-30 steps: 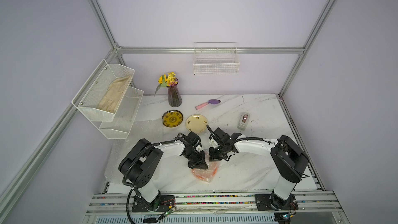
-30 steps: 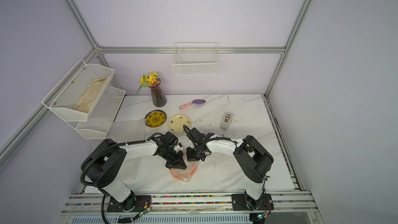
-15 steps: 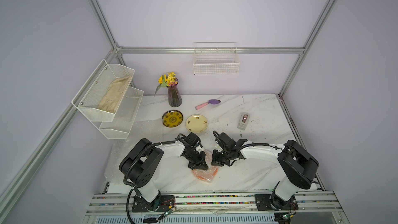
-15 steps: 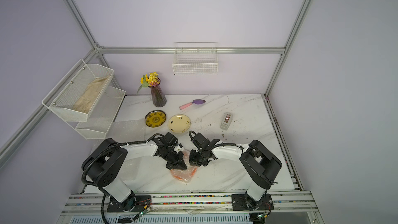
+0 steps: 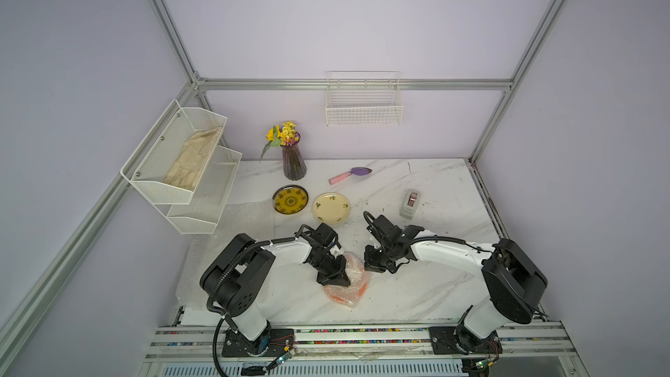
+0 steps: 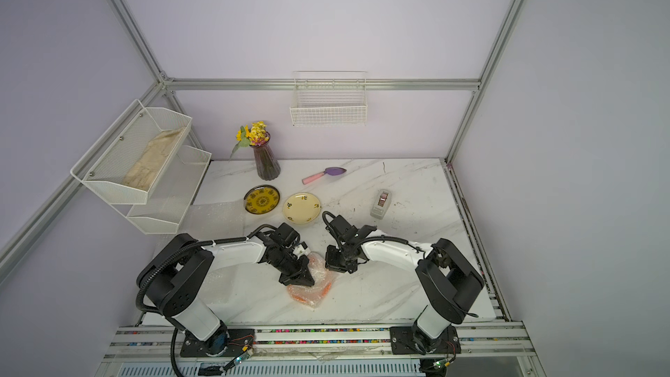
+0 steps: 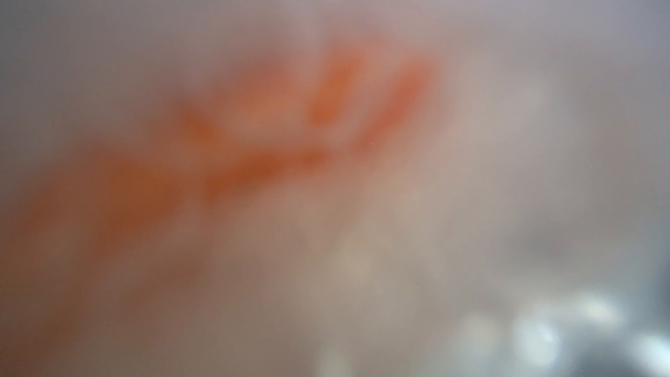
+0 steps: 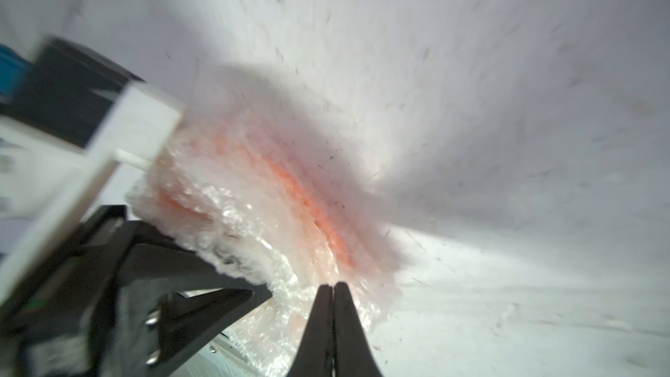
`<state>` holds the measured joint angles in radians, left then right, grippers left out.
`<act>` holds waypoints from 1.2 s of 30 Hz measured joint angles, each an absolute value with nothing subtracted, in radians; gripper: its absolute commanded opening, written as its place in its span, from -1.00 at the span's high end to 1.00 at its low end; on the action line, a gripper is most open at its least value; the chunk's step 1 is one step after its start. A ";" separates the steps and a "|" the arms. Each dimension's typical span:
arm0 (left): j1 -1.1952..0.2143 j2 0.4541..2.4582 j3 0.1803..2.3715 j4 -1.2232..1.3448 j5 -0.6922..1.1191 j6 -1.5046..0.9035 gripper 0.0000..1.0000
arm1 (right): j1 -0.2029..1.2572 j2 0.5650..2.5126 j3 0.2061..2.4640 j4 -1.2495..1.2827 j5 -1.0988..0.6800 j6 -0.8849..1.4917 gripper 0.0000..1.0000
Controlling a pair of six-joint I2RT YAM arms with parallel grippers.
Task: Wrap dinner plates in bubble wrap
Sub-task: Wrap the plate in the bubble wrap, then pull the tape from the tape cutter.
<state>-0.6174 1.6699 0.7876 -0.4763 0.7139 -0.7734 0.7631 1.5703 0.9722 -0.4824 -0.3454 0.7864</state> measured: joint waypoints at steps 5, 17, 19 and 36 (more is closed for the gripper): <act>-0.617 1.671 0.788 -0.477 0.714 -0.766 0.81 | 0.531 1.496 1.042 -0.478 -0.421 0.710 0.60; -0.617 1.670 0.788 -0.480 0.713 -0.764 0.81 | -0.005 1.710 1.056 -0.250 -0.665 0.641 0.16; -0.617 1.670 0.788 -0.481 0.713 -0.764 0.81 | -0.027 1.742 1.056 -0.208 -0.688 0.647 0.16; -0.617 1.660 0.787 -0.488 0.700 -0.764 0.81 | -0.054 1.934 1.069 0.117 -0.836 0.770 0.26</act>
